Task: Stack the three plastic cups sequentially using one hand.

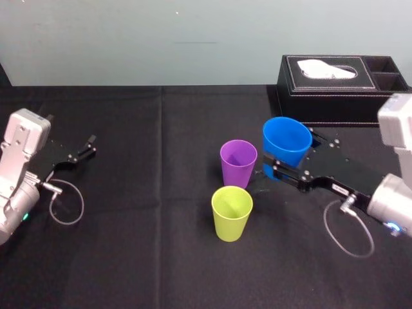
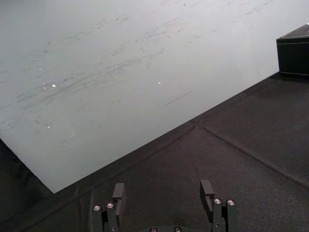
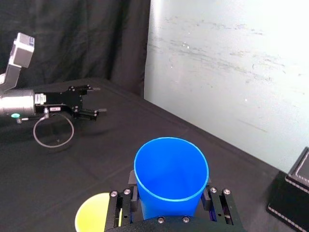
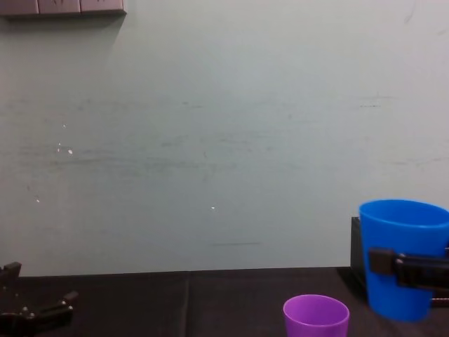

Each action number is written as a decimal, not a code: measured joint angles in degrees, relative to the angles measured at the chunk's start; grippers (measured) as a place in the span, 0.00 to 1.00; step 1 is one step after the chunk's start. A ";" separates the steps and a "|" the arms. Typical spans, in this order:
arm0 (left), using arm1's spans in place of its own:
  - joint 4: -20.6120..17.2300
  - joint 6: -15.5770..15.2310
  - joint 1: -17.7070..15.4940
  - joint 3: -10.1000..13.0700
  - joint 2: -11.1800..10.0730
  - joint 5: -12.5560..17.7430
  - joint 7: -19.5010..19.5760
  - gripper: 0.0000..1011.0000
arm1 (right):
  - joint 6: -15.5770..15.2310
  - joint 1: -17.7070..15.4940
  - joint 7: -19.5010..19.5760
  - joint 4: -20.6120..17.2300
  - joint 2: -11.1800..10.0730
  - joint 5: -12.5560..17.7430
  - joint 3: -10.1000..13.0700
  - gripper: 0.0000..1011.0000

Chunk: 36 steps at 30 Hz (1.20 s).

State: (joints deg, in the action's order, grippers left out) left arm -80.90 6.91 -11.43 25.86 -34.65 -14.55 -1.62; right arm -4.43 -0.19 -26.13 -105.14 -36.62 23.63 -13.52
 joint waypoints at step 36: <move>0.00 0.00 0.00 0.00 0.00 0.00 0.00 1.00 | -1.35 17.55 -1.50 16.69 8.98 -6.38 -11.37 0.72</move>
State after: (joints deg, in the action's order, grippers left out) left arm -80.90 6.90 -11.43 25.86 -34.65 -14.55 -1.62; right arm -5.78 17.37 -27.63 -88.45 -27.64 17.25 -24.89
